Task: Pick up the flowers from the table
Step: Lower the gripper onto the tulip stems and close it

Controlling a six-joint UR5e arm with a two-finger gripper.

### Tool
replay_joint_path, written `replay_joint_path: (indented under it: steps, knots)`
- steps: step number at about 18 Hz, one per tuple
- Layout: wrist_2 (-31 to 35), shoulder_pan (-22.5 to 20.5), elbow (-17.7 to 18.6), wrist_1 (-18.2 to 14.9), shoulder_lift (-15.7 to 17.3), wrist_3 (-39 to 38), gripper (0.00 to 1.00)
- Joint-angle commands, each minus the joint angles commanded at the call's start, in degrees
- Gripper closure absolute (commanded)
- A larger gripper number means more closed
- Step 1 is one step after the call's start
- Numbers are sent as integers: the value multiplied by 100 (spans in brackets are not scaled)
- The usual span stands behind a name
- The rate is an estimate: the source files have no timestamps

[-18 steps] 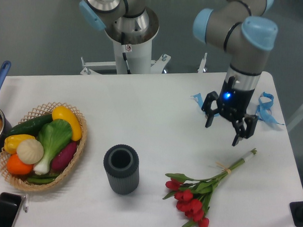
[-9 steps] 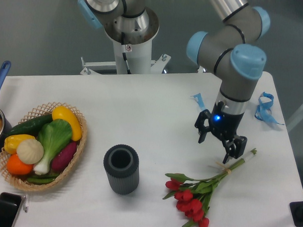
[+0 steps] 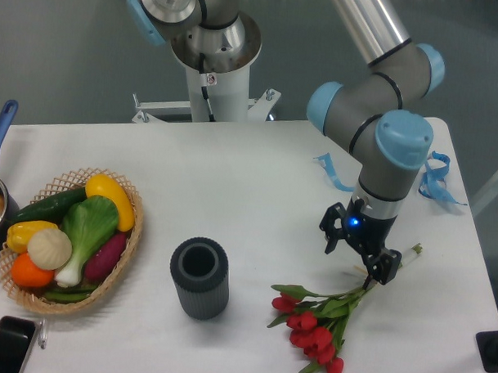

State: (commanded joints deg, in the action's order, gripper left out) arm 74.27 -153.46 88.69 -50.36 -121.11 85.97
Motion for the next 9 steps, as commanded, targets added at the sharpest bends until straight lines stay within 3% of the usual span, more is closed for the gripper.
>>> replay_joint_path:
  steps: [4,9]
  knots:
    - [-9,17,-193,9,-246,-588,0]
    - [-9,114,-220,334,-484,-722,0]
